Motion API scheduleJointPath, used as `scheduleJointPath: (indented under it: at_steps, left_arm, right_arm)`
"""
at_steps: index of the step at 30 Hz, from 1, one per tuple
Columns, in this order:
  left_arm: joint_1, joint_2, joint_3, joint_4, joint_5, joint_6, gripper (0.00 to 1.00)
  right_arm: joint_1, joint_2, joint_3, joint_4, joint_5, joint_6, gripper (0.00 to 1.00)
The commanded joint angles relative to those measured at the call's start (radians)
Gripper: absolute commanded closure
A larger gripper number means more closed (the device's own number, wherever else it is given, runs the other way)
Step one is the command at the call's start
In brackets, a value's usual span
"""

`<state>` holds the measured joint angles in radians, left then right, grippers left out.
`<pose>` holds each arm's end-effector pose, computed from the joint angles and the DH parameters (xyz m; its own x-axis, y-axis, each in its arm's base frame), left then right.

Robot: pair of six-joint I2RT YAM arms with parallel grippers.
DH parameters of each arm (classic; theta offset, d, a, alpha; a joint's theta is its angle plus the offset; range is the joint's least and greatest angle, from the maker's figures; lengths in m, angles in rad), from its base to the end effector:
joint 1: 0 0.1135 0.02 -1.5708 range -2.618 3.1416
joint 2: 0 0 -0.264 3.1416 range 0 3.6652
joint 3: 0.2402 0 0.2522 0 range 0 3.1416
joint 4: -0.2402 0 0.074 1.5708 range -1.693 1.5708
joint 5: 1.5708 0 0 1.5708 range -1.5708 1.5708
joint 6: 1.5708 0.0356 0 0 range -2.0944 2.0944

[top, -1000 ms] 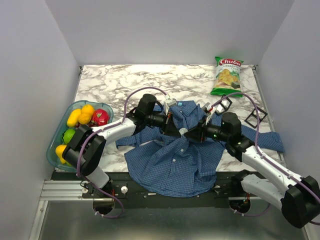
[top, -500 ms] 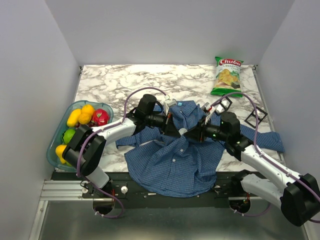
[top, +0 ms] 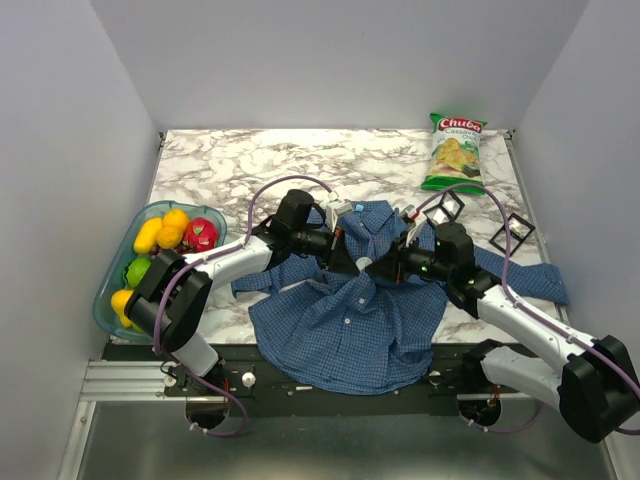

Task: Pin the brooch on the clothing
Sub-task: Pin the brooch to the clothes.

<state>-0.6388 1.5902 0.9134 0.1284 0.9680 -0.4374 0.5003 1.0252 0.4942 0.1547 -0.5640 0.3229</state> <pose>0.2507 -0.2227 0.2217 -0.7614 0.2663 -0.5911 0.6401 0.1643 -0.7505 0.1852 0.1229 0.2286 -0.5728 -0.0075 -0.8196 -0.6958 0.5330 0.4814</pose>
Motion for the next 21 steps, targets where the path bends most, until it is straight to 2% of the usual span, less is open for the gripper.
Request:
scheduleJointPath:
  at_steps: [1, 8, 11, 21]
  left_arm:
    - [-0.029, -0.018, 0.025, 0.034, 0.0, 0.014, 1.0]
    - [-0.036, -0.026, 0.024, 0.033, -0.011, 0.014, 1.0]
    - [-0.035, -0.047, 0.012, 0.03, -0.064, 0.011, 1.0]
    - [-0.027, -0.148, -0.146, 0.275, -0.221, -0.187, 1.0]
  right_arm:
    - [0.021, 0.018, 0.032, 0.036, 0.041, 0.042, 0.7]
    - [0.024, 0.03, 0.029, 0.043, 0.059, 0.067, 0.7]
    - [0.024, 0.004, 0.023, 0.023, 0.096, 0.068, 0.69]
    - [0.007, -0.097, -0.04, 0.038, 0.11, 0.151, 0.37]
